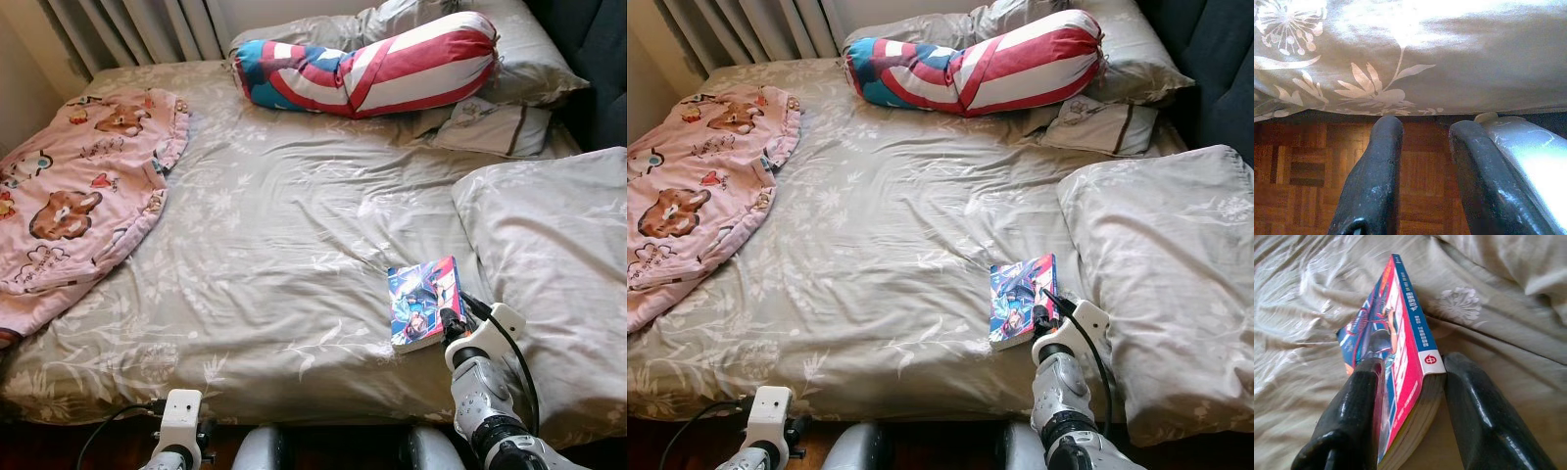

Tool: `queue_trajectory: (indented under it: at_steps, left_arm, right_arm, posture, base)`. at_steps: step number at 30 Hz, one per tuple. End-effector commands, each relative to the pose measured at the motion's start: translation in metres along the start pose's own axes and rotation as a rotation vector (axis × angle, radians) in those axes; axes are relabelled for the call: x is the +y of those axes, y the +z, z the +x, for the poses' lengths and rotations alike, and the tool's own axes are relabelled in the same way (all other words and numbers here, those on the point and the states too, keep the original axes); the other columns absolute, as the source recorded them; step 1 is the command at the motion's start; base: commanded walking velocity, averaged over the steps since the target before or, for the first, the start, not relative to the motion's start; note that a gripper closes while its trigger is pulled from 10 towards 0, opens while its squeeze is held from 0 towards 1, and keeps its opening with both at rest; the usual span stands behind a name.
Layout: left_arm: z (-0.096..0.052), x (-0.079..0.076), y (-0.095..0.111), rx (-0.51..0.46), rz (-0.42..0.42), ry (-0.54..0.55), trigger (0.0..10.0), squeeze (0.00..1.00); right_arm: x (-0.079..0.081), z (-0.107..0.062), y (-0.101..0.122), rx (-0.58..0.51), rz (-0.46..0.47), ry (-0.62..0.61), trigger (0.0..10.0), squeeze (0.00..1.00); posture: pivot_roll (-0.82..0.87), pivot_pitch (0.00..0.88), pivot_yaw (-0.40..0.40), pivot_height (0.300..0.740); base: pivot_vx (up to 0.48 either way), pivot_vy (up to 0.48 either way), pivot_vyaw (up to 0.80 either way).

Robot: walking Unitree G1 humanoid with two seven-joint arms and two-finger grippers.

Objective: Clean up the room

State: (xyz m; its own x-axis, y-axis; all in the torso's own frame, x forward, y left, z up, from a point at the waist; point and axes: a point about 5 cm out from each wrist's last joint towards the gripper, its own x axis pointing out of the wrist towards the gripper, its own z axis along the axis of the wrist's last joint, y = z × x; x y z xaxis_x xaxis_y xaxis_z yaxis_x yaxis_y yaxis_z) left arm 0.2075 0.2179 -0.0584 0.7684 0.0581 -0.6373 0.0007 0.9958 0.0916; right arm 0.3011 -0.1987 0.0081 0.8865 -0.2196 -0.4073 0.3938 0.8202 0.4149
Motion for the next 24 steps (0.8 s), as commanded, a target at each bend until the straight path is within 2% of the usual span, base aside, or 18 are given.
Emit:
queue_trajectory:
  at_steps: [1, 10, 16, 18, 20, 23, 24]
  left_arm:
    - [-0.002, 0.005, -0.004, 0.02, 0.019, 0.009, 10.0, 0.0]
    - [-0.001, 0.001, -0.003, 0.021, 0.019, 0.0, 10.0, 0.0]
    - [0.0, 0.002, -0.002, 0.023, 0.017, 0.004, 10.0, 0.0]
    - [0.0, 0.001, -0.001, 0.024, 0.016, 0.004, 10.0, 0.0]
    - [0.001, 0.001, -0.001, 0.024, 0.016, 0.003, 10.0, 0.0]
    - [0.002, -0.001, 0.0, 0.028, 0.012, 0.005, 10.0, 0.0]
    - [0.002, -0.001, 0.0, 0.028, 0.012, 0.005, 10.0, 0.0]
  right_arm:
    - [-0.009, -0.003, -0.005, 0.012, -0.006, -0.039, 10.0, 0.0]
    - [-0.02, -0.007, -0.014, 0.06, -0.036, -0.098, 10.0, 0.0]
    - [-0.016, -0.005, -0.01, 0.036, -0.043, -0.084, 10.0, 0.0]
    - [-0.014, -0.004, -0.006, 0.015, -0.08, -0.069, 10.0, 0.0]
    - [-0.008, -0.004, -0.002, -0.019, -0.155, -0.027, 10.0, 0.0]
    - [0.01, -0.004, 0.006, -0.116, -0.319, 0.101, 10.0, 0.0]
    - [0.01, -0.004, 0.006, -0.116, -0.319, 0.101, 10.0, 0.0]
  posture:
    - [0.05, 0.108, 0.088, 0.636]
    - [0.04, 0.103, 0.086, 0.636]
    - [0.04, 0.097, 0.083, 0.636]
    - [0.04, 0.091, 0.08, 0.636]
    - [0.04, 0.083, 0.077, 0.636]
    - [0.02, 0.07, 0.073, 0.636]
    - [0.02, 0.07, 0.073, 0.636]
  base:
    - [0.0, 0.0, 0.0]
    - [0.0, 0.0, 0.0]
    - [0.0, 0.0, 0.0]
    - [0.0, 0.0, 0.0]
    - [0.0, 0.0, 0.0]
    - [0.0, 0.0, 0.0]
    - [0.0, 0.0, 0.0]
